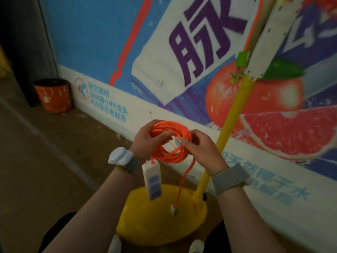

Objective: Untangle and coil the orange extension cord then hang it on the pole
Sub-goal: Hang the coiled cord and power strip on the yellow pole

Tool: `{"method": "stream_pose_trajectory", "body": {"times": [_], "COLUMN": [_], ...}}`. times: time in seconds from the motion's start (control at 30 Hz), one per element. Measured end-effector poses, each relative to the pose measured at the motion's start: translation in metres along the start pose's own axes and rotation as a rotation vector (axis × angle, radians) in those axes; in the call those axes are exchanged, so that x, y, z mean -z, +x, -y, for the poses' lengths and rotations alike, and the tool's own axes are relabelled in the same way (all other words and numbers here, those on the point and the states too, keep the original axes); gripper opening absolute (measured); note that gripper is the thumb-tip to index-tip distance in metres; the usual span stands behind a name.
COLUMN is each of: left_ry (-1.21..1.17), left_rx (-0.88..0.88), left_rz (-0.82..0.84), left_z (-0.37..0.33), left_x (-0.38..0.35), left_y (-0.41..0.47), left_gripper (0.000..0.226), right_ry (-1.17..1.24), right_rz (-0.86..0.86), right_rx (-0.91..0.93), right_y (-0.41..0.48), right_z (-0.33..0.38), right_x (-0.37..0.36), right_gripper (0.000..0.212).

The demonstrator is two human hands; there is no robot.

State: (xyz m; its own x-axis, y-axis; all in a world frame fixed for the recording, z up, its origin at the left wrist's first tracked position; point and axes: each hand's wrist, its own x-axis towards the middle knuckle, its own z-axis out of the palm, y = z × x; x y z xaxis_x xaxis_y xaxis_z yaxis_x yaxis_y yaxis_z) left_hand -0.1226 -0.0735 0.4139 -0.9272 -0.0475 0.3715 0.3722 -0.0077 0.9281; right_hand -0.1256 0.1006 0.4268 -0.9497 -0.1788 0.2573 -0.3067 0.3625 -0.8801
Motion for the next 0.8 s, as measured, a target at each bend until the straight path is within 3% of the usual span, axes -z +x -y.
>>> {"method": "stream_pose_trajectory", "body": {"times": [0.13, 0.37, 0.8], "left_ry": [-0.048, -0.165, -0.276], "left_rx": [-0.092, -0.179, -0.061], "left_rz": [-0.047, -0.039, 0.146], "left_z": [-0.023, -0.054, 0.013], "left_x": [-0.024, -0.06, -0.111], "left_y": [0.041, 0.114, 0.212], "left_gripper": [0.02, 0.021, 0.019], "right_ry": [-0.065, -0.174, -0.346], "right_rz": [-0.175, -0.432, -0.659], "right_rx": [0.045, 0.15, 0.054], "right_y": [0.03, 0.075, 0.14], "right_z": [0.029, 0.069, 0.032], "right_x": [0.027, 0.064, 0.075], "right_gripper": [0.014, 0.02, 0.023]}}
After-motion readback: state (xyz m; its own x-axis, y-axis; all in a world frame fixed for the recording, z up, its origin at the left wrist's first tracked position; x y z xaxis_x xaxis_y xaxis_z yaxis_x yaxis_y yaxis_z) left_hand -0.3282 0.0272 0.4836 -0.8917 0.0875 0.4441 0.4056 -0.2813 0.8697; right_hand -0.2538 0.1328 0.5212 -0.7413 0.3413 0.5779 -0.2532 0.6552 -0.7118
